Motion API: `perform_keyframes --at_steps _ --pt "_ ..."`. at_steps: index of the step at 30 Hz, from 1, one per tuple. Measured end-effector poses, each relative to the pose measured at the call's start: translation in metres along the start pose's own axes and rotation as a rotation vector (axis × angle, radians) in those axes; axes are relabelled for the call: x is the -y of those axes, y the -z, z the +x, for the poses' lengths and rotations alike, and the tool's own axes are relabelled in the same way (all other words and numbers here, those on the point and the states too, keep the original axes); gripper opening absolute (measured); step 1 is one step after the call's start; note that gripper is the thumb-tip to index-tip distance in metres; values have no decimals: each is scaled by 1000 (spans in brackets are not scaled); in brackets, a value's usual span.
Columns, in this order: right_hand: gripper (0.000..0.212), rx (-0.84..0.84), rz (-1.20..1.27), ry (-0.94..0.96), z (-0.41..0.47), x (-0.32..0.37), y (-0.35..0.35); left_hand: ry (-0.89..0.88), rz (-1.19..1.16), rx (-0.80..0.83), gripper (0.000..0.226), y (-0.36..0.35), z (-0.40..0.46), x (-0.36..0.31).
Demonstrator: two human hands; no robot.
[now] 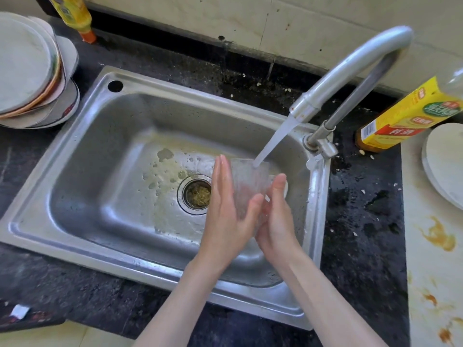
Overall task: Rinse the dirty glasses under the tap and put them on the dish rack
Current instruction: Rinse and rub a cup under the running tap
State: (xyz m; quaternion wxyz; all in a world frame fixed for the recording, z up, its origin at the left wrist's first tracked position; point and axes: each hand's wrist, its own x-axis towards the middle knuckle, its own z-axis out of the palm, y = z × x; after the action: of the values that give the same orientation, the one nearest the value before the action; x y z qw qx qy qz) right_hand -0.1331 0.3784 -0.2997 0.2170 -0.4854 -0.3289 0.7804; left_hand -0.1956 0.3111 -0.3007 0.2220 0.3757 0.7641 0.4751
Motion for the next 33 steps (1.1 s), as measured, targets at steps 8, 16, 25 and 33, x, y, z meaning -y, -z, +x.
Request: perform_keyframes --at_steps 8,16,25,33 --pt "72 -4 -13 -4 2 2 -2 271 -194 -66 83 -2 4 -8" --pt "66 -98 -96 -35 -3 -1 -1 427 -466 39 72 5 21 -1" --pt "50 -74 -409 115 -14 -12 -5 306 -377 -89 70 -3 3 -4" --pt "56 64 -465 268 -4 -12 -7 232 -289 -92 52 -7 5 -7"
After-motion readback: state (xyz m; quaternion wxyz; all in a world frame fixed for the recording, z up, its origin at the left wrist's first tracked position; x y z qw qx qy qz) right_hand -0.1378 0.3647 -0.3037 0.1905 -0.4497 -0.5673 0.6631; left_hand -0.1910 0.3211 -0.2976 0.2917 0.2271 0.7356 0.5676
